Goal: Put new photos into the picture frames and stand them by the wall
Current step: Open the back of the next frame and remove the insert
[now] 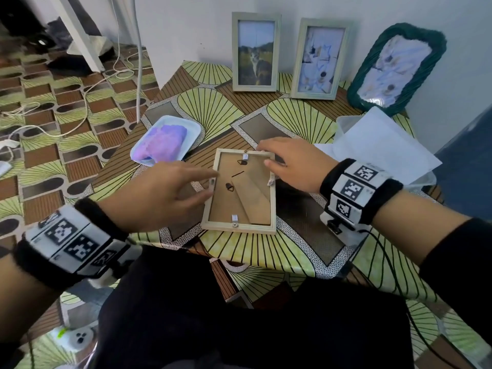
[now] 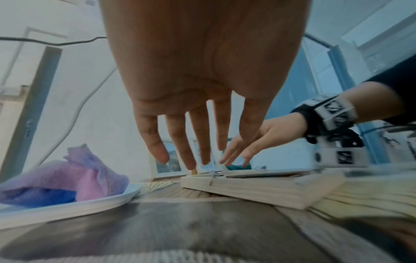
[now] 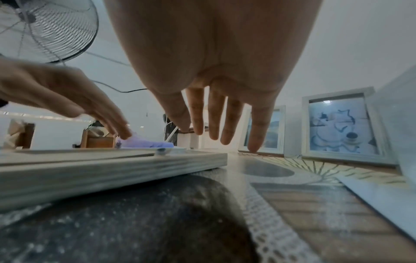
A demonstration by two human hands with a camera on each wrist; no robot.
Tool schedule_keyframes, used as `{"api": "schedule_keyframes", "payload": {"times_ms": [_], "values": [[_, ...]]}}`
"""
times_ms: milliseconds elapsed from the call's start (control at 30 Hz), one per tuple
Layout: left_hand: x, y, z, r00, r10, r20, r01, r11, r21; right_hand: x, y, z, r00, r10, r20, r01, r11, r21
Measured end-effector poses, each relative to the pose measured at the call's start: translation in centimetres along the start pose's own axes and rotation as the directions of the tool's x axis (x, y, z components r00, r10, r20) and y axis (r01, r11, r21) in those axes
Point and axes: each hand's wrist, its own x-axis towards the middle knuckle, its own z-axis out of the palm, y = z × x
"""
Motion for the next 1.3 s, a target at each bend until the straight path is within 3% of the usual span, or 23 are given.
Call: {"api": "schedule_keyframes", "payload": {"times_ms": [100,200,400,600,833,1033,1133,1200,1300], "values": [[-2.3,0.8,-0.1,0.987,0.145,0.073,-0.15,0.986,0.071,0.1,0.0,0.2,0.989,-0.005,0.15,0.018,0.996,-0.088],[-3.9,0.9,0.2,0.973,0.137,0.186,-0.171,0.968,0.183,-0.5,0.0,0.4,0.972,0.037,0.231,0.0,0.987,-0.158],[-4.4,0.1,0.4,0.951,-0.063,0.304,-0.042,0.945,0.325,-2.9,0.2,0.6,0.987,0.065,0.149,-0.036,0.981,-0.19],[-2.4,-1.2,0.7,0.948,-0.083,0.306,-0.042,0.924,0.381,-5.9,-0.3,0.6,0.994,0.041,0.102,-0.026,0.988,-0.15],[1.5,-2.4,1.4,0.928,-0.084,0.364,0.023,0.985,0.169,-8.8,-1.9,0.3,0.997,0.079,-0.007,-0.079,0.986,-0.149],[4.5,-3.0,1.1,0.942,-0.061,0.331,0.027,0.994,0.105,-8.6,-2.1,-0.3,0.973,0.203,-0.107,-0.207,0.978,-0.027],[4.5,-3.3,0.8,0.985,-0.096,0.14,0.088,0.994,0.061,-7.4,-1.1,-0.8,0.955,0.266,-0.131,-0.265,0.964,0.027],[4.3,-3.4,0.9,0.991,-0.13,0.018,0.128,0.989,0.08,-6.5,-0.5,-0.9,0.955,0.281,-0.097,-0.279,0.96,0.03],[4.4,-3.4,1.1,0.99,-0.136,0.032,0.132,0.986,0.099,-5.2,0.0,-0.8,0.957,0.289,-0.008,-0.289,0.957,-0.012]]}}
